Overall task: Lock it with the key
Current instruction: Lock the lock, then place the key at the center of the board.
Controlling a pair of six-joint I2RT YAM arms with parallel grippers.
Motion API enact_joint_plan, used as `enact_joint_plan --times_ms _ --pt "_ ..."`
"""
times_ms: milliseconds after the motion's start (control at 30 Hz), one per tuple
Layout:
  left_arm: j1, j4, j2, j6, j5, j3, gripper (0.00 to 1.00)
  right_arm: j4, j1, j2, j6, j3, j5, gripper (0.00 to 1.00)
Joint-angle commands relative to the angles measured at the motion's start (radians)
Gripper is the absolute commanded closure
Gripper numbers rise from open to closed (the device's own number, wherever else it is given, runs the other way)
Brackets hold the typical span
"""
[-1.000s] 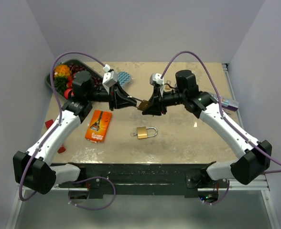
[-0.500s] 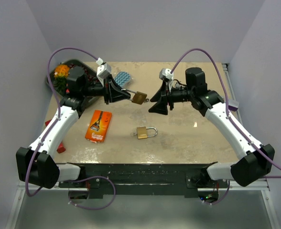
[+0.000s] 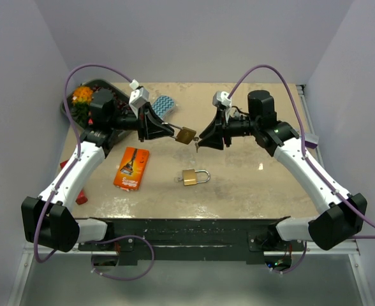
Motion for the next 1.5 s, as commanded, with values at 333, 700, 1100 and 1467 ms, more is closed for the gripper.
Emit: enact_joint_plan --times_ms 333,700,1100,1467 --pt "-0.042 0.070 -0.030 0.009 0.020 0.024 1.00 0.050 0.017 0.006 -0.011 0.026 -0.006 0.82" --pt "-0.042 0.133 -0.021 -0.040 0.009 0.013 1.00 -0.075 0.015 0.014 -0.098 0.051 -0.003 0.92" --pt "0.009 0.215 0.004 -0.114 -0.018 0.015 1.00 -0.145 -0.034 -0.014 -0.111 0.028 -0.002 1.00" --pt "0.081 0.224 0.036 -0.133 -0.035 0.039 1.00 -0.113 -0.234 0.015 -0.064 -0.082 0.055 1.00"
